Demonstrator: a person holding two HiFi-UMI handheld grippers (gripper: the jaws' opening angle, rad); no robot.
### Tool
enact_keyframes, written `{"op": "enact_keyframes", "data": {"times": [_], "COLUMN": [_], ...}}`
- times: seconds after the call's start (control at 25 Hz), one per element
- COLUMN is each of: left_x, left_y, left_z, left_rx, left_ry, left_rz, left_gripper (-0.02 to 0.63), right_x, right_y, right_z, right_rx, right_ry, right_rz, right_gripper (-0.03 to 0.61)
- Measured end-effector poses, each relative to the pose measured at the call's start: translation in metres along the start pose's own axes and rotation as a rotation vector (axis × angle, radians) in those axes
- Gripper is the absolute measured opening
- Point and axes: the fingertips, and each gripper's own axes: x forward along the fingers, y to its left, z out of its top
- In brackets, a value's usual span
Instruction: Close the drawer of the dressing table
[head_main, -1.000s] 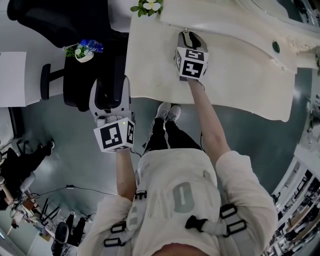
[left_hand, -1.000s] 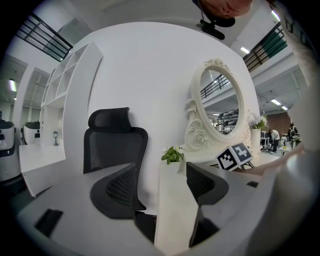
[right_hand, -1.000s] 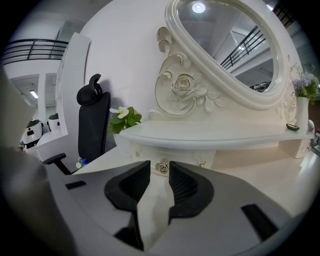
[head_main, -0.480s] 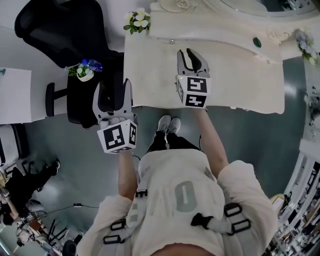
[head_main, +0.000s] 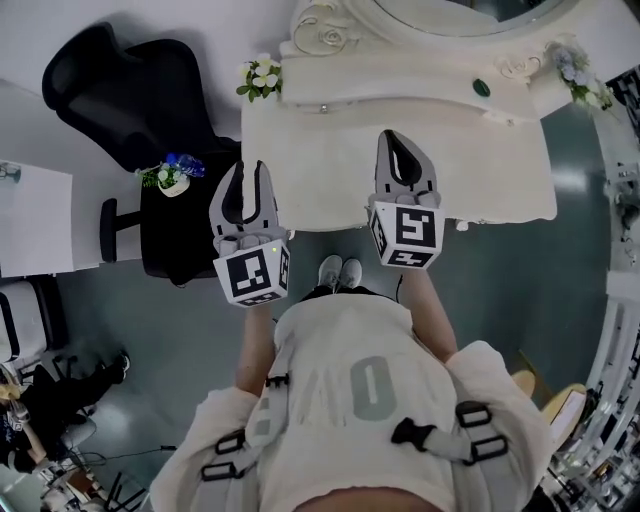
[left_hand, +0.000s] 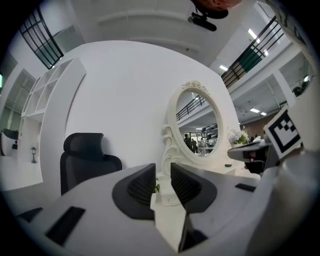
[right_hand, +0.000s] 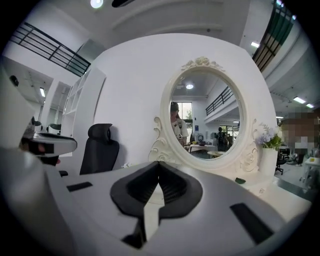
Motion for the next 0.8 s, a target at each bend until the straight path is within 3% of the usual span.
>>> {"op": "enact_keyframes", "data": {"times": [0.2, 0.8], "left_x": [0.007, 0.015], "left_y": [-0.023, -0.049], "left_z": [0.011, 0.031], "left_rx": [0.041, 0.036], "left_ry": [-0.012, -0.052], "left_rz": [-0.035, -0.105], "left_gripper": [0.032, 0.018], "right_x": [-0.032, -0.057], "right_y": [-0.015, -0.040], "right_z": [0.002, 0.002], "right_rx": [0.006, 0.018], "right_ry": [-0.013, -0.007], "right_rz": [-0.038, -0.080], "right_gripper": [0.008, 0.006]}}
